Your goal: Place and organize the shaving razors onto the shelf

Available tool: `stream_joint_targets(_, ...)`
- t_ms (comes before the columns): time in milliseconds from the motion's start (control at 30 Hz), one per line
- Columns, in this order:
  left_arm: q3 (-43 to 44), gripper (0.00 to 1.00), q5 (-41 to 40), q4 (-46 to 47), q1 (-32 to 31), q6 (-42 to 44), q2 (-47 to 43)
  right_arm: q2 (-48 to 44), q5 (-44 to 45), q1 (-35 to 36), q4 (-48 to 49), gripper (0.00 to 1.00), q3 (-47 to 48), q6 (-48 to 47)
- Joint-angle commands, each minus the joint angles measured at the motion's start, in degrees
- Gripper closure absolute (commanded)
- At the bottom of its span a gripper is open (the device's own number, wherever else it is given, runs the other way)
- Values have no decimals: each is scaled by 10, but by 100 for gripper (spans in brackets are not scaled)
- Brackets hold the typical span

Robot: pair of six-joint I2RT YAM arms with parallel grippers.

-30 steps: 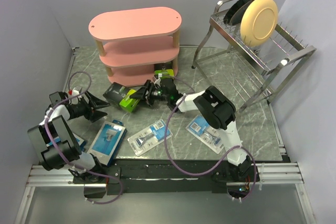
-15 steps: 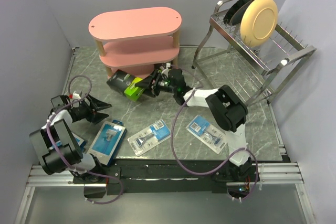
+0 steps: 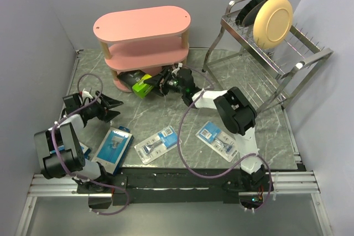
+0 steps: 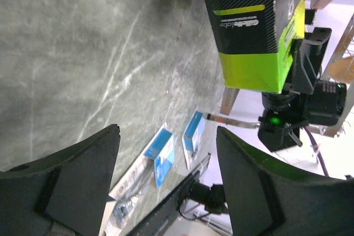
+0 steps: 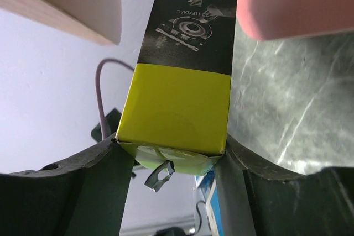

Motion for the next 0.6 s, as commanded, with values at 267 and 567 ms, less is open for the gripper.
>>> stream_joint_targets(267, -52, 25, -53, 87, -12, -47, -33, 23, 57, 39, -81, 57, 78, 36)
stream_joint_targets(567, -78, 25, -65, 86, -11, -50, -80, 43, 91, 86, -163, 48, 79, 78)
